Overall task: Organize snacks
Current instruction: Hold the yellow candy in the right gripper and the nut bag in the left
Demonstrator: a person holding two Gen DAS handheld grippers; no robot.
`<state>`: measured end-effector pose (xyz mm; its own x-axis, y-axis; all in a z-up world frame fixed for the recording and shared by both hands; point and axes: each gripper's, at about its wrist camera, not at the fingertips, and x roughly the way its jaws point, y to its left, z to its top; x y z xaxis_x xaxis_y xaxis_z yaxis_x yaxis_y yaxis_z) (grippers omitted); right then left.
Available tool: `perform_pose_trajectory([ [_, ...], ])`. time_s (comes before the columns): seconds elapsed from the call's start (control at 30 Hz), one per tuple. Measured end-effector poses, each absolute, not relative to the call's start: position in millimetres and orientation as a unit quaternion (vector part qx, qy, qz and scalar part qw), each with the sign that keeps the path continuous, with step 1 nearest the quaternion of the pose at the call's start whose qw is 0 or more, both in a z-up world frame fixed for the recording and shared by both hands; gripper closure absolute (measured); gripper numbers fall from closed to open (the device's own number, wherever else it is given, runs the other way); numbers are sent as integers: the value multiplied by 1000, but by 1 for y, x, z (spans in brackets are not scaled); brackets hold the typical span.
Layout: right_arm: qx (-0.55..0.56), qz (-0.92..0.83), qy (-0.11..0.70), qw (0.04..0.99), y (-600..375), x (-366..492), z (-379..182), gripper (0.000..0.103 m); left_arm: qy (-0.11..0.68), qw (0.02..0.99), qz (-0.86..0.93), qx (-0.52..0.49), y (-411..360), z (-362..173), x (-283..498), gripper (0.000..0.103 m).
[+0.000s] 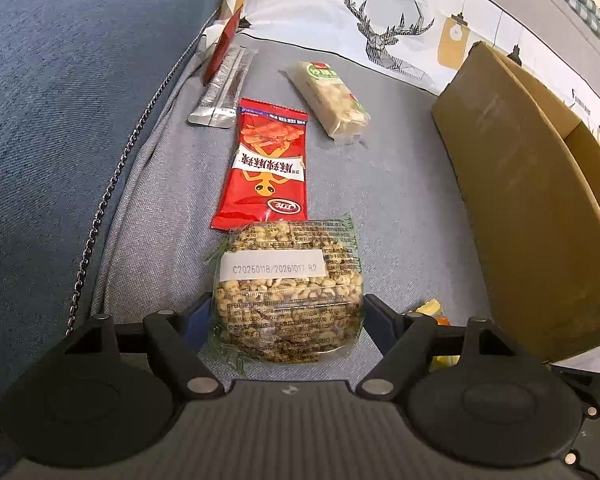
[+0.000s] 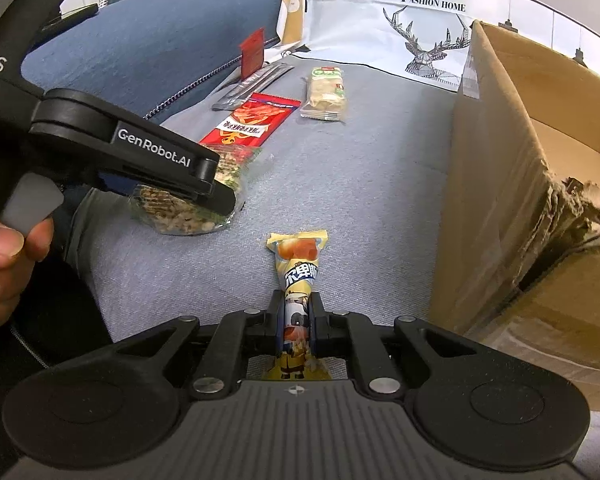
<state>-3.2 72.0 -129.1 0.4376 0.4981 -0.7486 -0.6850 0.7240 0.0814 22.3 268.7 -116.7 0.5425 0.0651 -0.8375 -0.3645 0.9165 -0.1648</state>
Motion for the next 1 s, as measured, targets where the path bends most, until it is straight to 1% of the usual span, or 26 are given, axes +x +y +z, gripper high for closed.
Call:
perform_pose_trajectory([
  [1.0, -107, 354, 379, 848, 63, -3, -123, 92, 438, 876, 119, -164, 267, -110, 16, 21],
])
